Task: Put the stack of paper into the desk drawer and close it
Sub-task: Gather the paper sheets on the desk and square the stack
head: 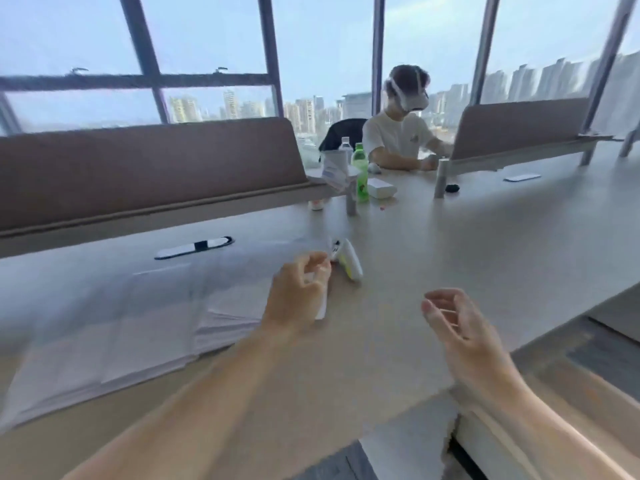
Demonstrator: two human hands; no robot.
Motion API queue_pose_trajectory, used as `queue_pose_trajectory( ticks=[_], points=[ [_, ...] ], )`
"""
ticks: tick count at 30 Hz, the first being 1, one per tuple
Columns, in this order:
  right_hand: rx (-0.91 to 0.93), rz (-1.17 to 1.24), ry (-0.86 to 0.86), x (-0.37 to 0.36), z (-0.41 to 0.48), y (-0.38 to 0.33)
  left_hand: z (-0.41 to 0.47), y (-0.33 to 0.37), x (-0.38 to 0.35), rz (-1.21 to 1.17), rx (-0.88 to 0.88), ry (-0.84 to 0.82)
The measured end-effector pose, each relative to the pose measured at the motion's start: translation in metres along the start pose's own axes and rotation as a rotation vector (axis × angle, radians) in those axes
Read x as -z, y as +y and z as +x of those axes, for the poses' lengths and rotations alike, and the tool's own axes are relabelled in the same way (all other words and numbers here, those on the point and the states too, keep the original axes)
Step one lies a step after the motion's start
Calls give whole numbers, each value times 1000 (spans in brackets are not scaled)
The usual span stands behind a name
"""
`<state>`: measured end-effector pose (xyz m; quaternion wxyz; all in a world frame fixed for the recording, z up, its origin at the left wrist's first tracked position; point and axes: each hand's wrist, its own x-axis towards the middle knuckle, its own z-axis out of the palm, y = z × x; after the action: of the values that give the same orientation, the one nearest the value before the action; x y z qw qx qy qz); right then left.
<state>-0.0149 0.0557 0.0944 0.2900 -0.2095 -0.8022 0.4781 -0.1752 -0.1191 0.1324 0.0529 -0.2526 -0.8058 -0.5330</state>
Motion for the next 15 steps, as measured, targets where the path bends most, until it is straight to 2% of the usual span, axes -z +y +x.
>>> queue_pose_trajectory(
  ticks=[3,5,7,9,12,15],
  points=[
    [23,-26,-168,-68,24,-14,18,-50,73,240,21,163],
    [12,-66,-250,-102,40,-22,22,-84,118,458,61,178],
    [-7,-131,-316,-130,55,-28,18,-116,160,757,174,160],
    [-20,-201,-369,-156,70,-34,8,-144,200,945,375,134],
    [-79,-267,-393,-184,91,-38,-10,-170,238,978,645,95],
    [-100,-317,-378,-204,112,-37,-22,-177,250,974,792,30]
  ],
)
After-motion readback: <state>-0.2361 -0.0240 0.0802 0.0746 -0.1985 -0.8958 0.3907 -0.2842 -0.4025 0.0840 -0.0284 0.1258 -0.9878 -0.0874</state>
